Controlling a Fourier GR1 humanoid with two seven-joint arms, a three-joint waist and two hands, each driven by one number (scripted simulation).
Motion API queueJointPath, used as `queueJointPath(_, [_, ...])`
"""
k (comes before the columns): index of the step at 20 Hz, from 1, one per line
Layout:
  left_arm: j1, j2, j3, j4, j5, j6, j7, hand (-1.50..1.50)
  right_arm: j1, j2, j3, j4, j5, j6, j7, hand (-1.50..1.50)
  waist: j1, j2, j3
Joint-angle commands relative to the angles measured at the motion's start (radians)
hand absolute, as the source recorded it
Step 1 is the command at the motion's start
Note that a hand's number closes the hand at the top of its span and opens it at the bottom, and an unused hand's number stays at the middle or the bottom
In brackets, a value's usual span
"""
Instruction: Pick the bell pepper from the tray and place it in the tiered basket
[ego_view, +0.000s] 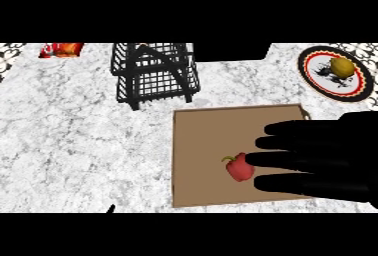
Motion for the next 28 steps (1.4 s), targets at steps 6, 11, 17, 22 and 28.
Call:
queueJointPath(6, [-0.287,-0.086,0.189,-0.076,-0.028,0.063,-0.136,0.00,0.040,-0.018,0.034,-0.069,0.124,-0.017,0.024,-1.50,-0.018,0.006,-0.002])
queueJointPath(11, [-0.319,-0.116,0.179,-0.045,-0.026,0.063,-0.146,0.00,0.049,-0.024,0.042,-0.093,0.199,-0.038,0.025,-1.50,-0.005,0.012,-0.003])
queueJointPath(17, [-0.303,-0.105,0.186,-0.046,0.000,0.063,-0.173,0.00,0.080,-0.018,0.081,-0.141,0.282,-0.066,0.006,-1.50,0.001,0.011,-0.001])
queueJointPath(22, [-0.297,-0.090,0.174,-0.063,0.013,0.061,-0.185,0.00,0.068,-0.005,0.113,-0.169,0.368,-0.102,-0.020,-1.50,0.014,0.016,0.000])
queueJointPath(28, [-0.309,-0.084,0.166,-0.068,0.016,0.070,-0.189,0.00,0.092,0.015,0.123,-0.135,0.447,-0.165,-0.021,-1.50,0.010,0.024,0.001])
